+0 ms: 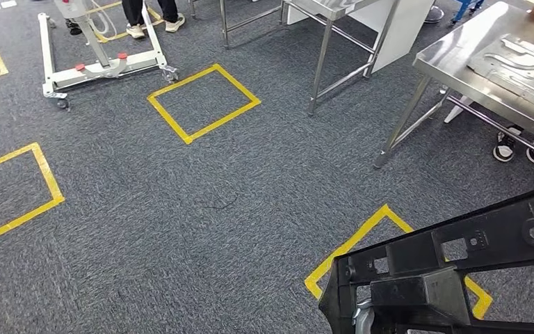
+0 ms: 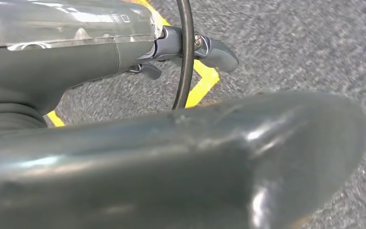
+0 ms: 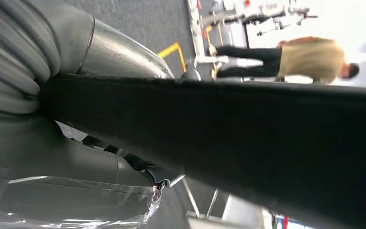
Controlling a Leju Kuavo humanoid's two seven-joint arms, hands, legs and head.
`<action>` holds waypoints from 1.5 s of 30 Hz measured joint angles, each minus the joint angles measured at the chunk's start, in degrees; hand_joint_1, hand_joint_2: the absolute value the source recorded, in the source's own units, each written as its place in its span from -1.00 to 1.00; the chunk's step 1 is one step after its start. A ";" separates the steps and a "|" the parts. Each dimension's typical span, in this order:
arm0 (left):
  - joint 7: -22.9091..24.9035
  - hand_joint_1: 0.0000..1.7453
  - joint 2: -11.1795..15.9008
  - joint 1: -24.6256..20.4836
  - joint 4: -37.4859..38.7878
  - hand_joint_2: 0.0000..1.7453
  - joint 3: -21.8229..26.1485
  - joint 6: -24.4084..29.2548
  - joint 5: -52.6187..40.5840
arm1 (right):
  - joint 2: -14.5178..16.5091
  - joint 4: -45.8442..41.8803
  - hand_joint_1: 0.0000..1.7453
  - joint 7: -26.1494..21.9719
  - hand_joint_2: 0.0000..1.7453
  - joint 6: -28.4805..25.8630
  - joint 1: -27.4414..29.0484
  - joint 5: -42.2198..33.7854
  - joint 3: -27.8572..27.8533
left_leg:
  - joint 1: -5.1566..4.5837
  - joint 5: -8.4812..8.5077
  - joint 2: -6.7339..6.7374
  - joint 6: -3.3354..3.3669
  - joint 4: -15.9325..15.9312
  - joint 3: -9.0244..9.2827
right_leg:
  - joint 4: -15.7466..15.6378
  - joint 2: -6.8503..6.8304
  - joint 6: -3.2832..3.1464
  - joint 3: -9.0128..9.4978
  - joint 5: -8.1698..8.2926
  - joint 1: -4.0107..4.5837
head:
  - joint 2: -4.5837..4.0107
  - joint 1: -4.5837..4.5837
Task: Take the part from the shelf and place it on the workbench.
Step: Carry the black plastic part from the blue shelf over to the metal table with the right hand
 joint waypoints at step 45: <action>-0.15 -1.00 -0.07 -0.06 0.01 -1.00 1.22 0.68 -1.00 | 0.04 0.25 1.00 -0.02 1.00 0.05 0.41 -0.34 0.20 | 0.07 -6.13 -3.82 -2.55 13.96 -5.36 | -9.45 4.13 -2.44 4.29 3.38 0.36 | 0.00 -0.03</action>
